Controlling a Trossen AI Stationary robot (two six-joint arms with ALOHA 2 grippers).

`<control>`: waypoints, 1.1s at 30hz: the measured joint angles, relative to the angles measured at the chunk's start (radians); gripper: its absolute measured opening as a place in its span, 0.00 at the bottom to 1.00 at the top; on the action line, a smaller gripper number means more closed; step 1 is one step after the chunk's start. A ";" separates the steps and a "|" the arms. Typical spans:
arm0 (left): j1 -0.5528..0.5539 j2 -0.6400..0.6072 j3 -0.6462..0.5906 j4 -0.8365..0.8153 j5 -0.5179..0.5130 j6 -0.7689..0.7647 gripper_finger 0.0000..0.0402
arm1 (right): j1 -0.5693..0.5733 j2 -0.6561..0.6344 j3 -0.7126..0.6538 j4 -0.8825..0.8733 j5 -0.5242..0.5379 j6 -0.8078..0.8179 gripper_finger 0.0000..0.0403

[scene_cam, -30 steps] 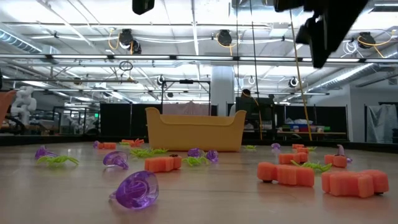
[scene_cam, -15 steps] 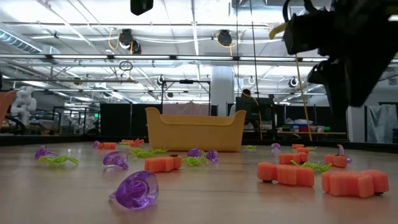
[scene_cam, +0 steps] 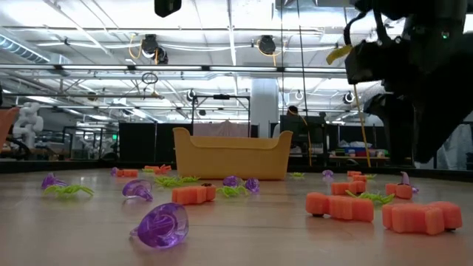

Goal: Sort Halloween decoration
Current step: Put the violet witch hat toy into the blue bin

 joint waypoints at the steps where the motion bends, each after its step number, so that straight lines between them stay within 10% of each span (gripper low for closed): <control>1: 0.000 0.000 0.000 0.000 0.000 0.000 0.61 | -0.001 0.000 -0.008 0.012 0.000 0.000 0.49; 33: 0.000 0.000 0.000 0.000 -0.001 0.001 0.61 | -0.003 0.001 -0.077 0.129 0.007 0.027 0.22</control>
